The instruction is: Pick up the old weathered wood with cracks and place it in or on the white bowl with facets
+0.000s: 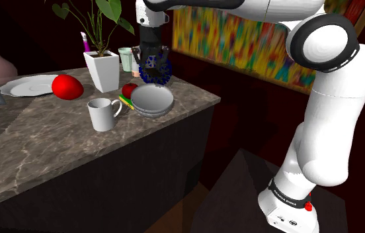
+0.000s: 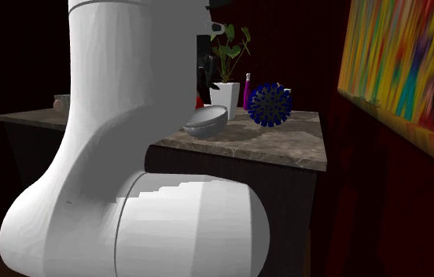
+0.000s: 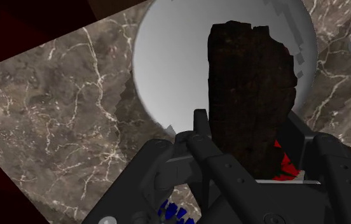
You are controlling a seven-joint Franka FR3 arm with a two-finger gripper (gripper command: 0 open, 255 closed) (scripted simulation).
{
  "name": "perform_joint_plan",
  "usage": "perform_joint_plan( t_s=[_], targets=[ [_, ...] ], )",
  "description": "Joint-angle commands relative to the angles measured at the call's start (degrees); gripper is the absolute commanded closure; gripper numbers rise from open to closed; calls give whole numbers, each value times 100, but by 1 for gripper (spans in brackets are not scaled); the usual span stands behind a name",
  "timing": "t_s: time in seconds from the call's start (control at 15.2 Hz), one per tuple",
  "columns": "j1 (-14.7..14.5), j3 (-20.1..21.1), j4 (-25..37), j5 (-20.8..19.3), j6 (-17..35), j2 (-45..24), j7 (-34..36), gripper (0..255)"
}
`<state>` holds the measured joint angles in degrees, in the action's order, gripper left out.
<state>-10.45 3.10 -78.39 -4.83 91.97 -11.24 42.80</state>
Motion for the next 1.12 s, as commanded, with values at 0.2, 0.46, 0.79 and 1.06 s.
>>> perform_joint_plan(
  t_s=[0.2,0.46,0.79,1.06],
  targets=[
    [0,3,-523,1,421,102,46,255],
    [6,1,-900,1,748,152,66,255],
    [11,-2,-1295,-3,1114,180,90,255],
    [11,-2,-1293,-3,1113,179,90,255]
  ],
)
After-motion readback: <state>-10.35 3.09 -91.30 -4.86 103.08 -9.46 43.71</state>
